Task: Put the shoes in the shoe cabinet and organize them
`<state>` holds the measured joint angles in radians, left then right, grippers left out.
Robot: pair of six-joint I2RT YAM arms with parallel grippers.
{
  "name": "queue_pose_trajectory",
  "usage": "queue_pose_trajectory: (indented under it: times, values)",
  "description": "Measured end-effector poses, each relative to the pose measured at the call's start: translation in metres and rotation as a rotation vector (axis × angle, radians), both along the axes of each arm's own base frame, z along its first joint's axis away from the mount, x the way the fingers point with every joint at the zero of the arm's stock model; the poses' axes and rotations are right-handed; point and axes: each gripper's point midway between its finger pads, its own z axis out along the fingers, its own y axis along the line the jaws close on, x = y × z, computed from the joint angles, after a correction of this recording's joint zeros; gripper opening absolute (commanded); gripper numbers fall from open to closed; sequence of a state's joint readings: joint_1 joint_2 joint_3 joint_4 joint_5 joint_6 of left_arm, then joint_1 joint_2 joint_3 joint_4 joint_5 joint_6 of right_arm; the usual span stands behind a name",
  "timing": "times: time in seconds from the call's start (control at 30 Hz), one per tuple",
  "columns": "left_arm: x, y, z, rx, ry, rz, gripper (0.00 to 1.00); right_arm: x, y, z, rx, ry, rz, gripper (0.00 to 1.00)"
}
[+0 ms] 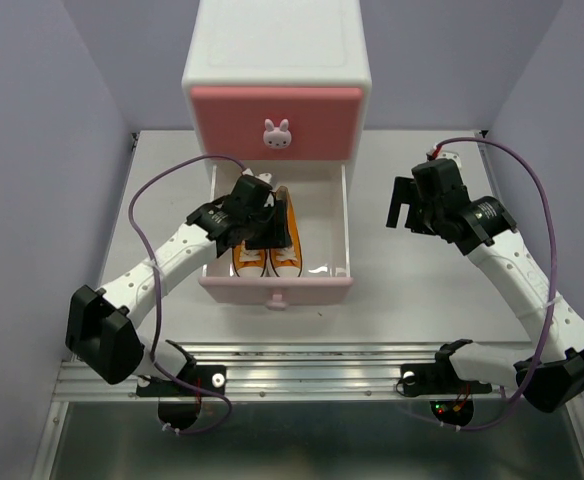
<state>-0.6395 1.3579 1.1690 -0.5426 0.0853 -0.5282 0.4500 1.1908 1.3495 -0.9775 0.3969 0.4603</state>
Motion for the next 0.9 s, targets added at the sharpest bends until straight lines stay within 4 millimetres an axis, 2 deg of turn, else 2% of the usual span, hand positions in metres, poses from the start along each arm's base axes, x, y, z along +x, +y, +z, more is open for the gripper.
queue_pose_trajectory:
  times: [0.13, 0.2, 0.33, 0.37, 0.43, 0.5, 0.9]
  values:
    - [0.005, -0.003, -0.007, 0.008, 0.004, 0.005, 0.54, -0.002, -0.002, -0.001, -0.009, 0.007, -0.005, 1.0]
    - [0.007, -0.003, -0.011, 0.015, 0.007, 0.006, 0.47, -0.001, -0.003, -0.001, -0.013, 0.005, -0.009, 1.0]
    - [0.012, -0.002, -0.02, 0.045, 0.015, 0.016, 0.44, -0.001, -0.005, -0.001, -0.02, 0.003, -0.015, 1.0]
    - [0.013, -0.001, -0.024, 0.056, 0.019, 0.018, 0.32, -0.001, -0.005, -0.001, -0.021, 0.003, -0.017, 1.0]
    - [0.015, 0.001, -0.027, 0.073, 0.02, 0.027, 0.19, -0.002, -0.006, -0.001, -0.026, 0.005, -0.019, 1.0]
    - [0.015, 0.005, -0.03, 0.098, 0.018, 0.032, 0.0, -0.002, -0.008, -0.001, -0.03, 0.006, -0.023, 1.0]
    - [0.015, 0.004, -0.03, 0.114, -0.002, -0.031, 0.0, -0.007, -0.011, 0.003, -0.027, -0.003, -0.037, 1.0]
